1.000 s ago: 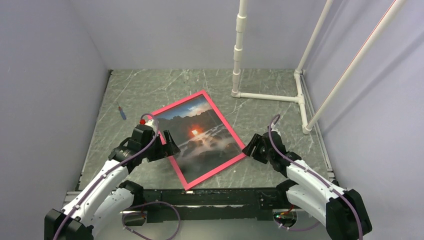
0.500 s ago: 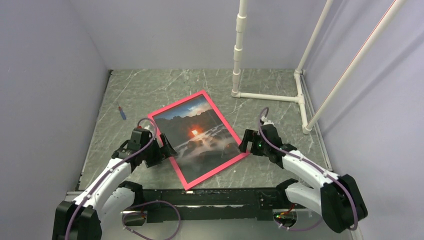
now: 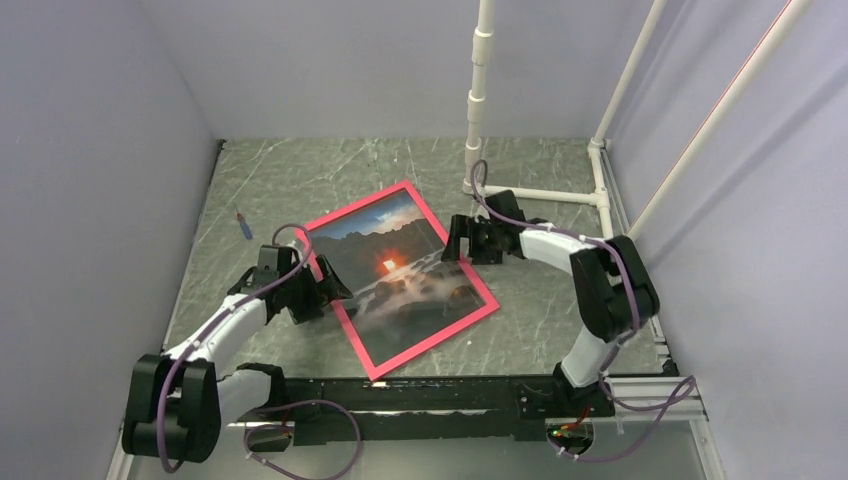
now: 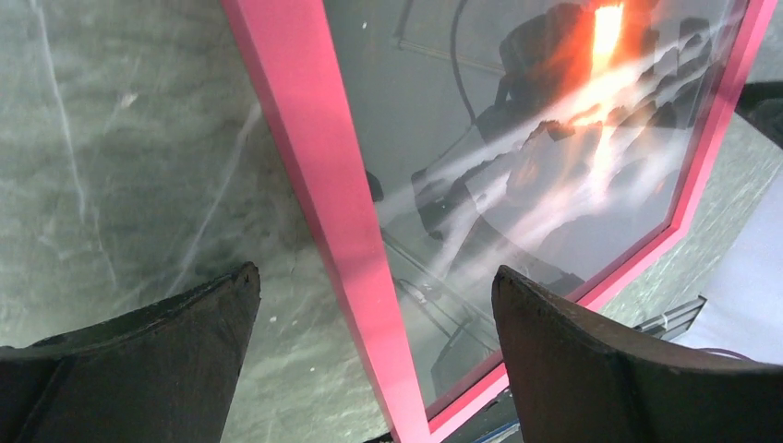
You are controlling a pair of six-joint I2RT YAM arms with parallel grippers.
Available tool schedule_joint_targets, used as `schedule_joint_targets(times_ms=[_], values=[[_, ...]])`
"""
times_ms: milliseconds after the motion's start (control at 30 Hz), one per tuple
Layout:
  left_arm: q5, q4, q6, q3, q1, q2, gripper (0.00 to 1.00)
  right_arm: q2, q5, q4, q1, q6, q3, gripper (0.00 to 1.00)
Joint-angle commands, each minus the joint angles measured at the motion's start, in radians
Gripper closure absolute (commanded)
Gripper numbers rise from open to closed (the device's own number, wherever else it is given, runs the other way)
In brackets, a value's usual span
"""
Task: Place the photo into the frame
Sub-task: Adjust the photo frame at the center of the board.
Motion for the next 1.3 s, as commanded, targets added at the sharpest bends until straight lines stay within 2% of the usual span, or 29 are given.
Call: schedule_joint_targets(times_ms=[0, 267, 500, 767, 1267], values=[[0.042, 0.085, 0.056, 0.04, 0.017, 0.064, 0.01, 0.135, -0.211, 0.009, 0.001, -0.025, 0.062, 0.0], [0.081, 0.111, 0.103, 0.058, 0.019, 0.138, 0.01, 0.046, -0.254, 0.117, 0.012, 0.044, -0.085, 0.0], [0.141, 0.138, 0.121, 0.058, 0.018, 0.161, 0.01, -0.052, -0.262, 0.143, 0.051, 0.094, -0.2, 0.0], [0.194, 0.175, 0.119, 0.036, 0.015, 0.164, 0.01, -0.16, -0.192, 0.084, 0.13, 0.108, -0.243, 0.0], [0.208, 0.217, 0.084, 0.126, -0.075, 0.268, 0.01, -0.289, -0.152, 0.035, 0.135, 0.138, -0.336, 0.0]])
